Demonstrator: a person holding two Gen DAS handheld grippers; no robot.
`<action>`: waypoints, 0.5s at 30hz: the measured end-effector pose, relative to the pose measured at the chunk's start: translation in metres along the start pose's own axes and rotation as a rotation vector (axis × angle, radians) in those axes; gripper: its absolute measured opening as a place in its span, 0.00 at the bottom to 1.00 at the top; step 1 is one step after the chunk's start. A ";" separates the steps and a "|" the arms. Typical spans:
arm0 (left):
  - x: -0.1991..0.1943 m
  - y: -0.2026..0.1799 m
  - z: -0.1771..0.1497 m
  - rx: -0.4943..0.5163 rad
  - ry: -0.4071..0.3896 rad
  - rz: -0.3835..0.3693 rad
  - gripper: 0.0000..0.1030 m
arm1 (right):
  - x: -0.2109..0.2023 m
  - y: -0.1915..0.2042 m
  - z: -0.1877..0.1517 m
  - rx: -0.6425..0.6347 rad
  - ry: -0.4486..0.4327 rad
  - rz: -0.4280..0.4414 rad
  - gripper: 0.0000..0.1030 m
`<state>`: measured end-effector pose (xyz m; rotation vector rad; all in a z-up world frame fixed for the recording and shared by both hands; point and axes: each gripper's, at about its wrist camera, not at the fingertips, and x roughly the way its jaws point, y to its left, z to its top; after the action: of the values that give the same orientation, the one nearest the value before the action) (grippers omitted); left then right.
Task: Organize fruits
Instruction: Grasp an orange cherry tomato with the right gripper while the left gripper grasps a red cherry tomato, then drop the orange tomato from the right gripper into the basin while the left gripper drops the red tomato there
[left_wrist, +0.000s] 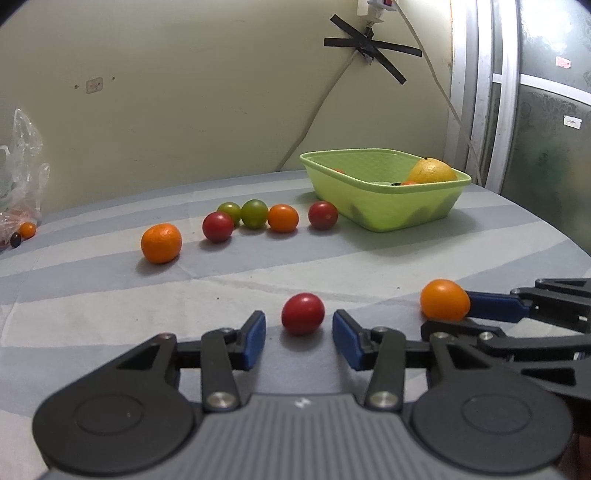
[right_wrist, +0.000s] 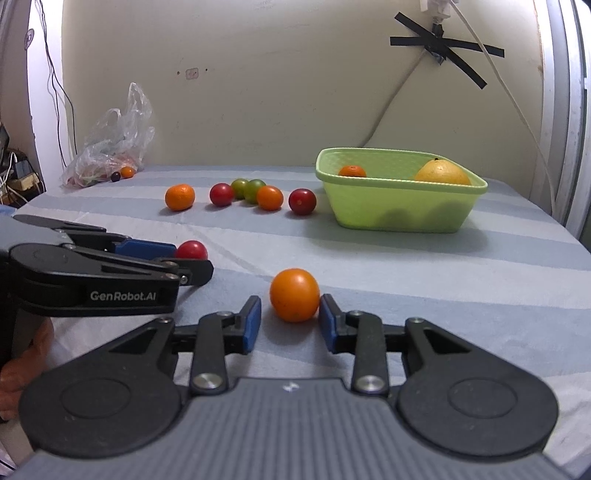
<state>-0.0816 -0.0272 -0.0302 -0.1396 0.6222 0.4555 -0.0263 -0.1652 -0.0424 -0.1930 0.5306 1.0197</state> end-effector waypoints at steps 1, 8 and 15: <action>0.000 0.000 0.000 0.002 -0.001 0.000 0.41 | 0.000 0.001 0.000 -0.001 -0.001 -0.002 0.36; 0.000 0.002 0.002 0.010 -0.003 -0.044 0.25 | -0.005 -0.002 0.000 0.023 -0.031 0.007 0.29; 0.009 0.006 0.054 -0.031 -0.072 -0.194 0.25 | -0.011 -0.031 0.025 0.085 -0.132 -0.007 0.29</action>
<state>-0.0493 -0.0043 0.0087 -0.2100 0.5254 0.2809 0.0043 -0.1798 -0.0179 -0.0518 0.4513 0.9935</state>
